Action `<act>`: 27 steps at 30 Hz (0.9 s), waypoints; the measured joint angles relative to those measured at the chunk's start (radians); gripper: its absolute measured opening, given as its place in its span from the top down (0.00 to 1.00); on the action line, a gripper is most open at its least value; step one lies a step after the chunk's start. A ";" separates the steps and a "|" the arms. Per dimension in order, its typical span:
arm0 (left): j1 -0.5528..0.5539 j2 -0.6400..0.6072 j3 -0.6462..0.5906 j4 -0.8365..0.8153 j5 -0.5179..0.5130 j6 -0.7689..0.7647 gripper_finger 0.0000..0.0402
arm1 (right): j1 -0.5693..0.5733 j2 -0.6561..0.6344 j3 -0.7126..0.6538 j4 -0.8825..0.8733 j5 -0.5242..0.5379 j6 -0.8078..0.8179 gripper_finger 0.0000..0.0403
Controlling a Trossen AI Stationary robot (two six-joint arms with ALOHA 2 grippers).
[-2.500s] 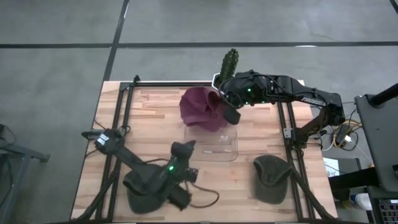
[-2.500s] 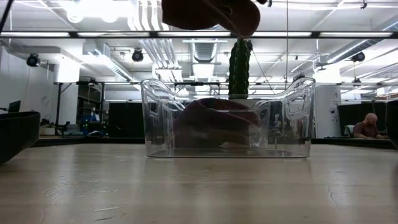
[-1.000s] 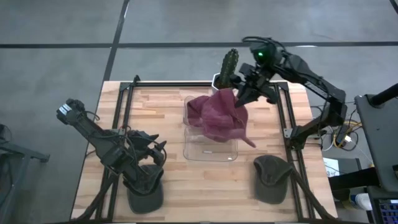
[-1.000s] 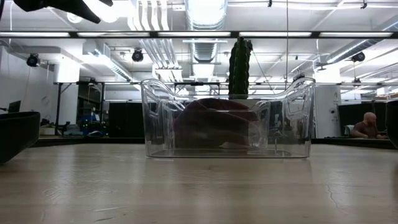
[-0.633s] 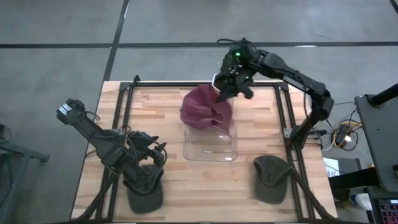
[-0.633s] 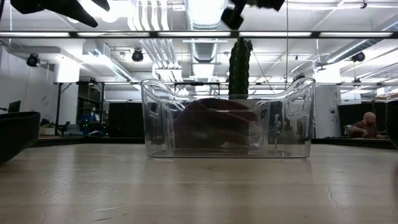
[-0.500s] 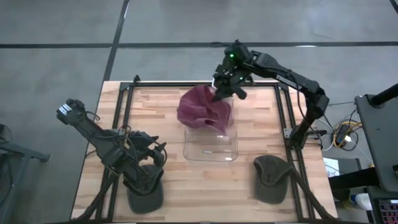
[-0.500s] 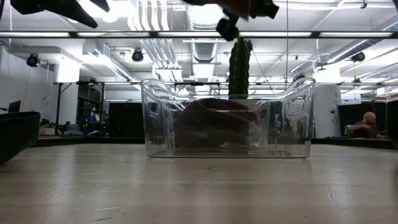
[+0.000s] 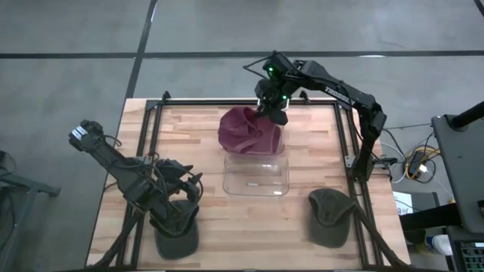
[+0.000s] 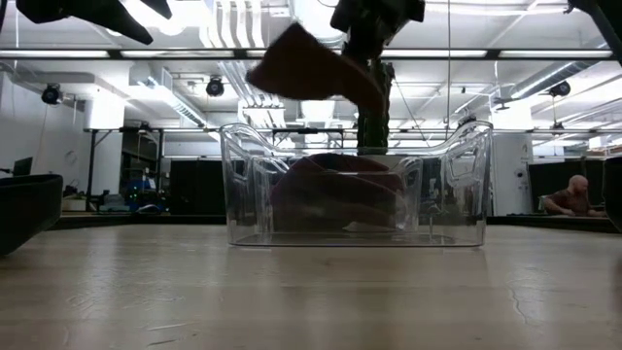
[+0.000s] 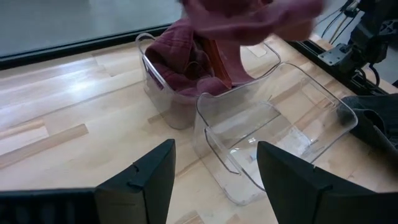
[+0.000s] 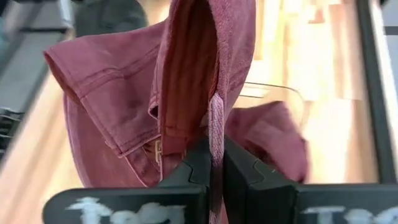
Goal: Pick & Place hat
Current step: Put the red cap into the top transparent bin
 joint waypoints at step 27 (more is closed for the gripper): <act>0.001 0.000 -0.001 0.021 0.000 -0.009 0.46 | 0.029 0.111 0.018 -0.044 0.300 -0.100 0.97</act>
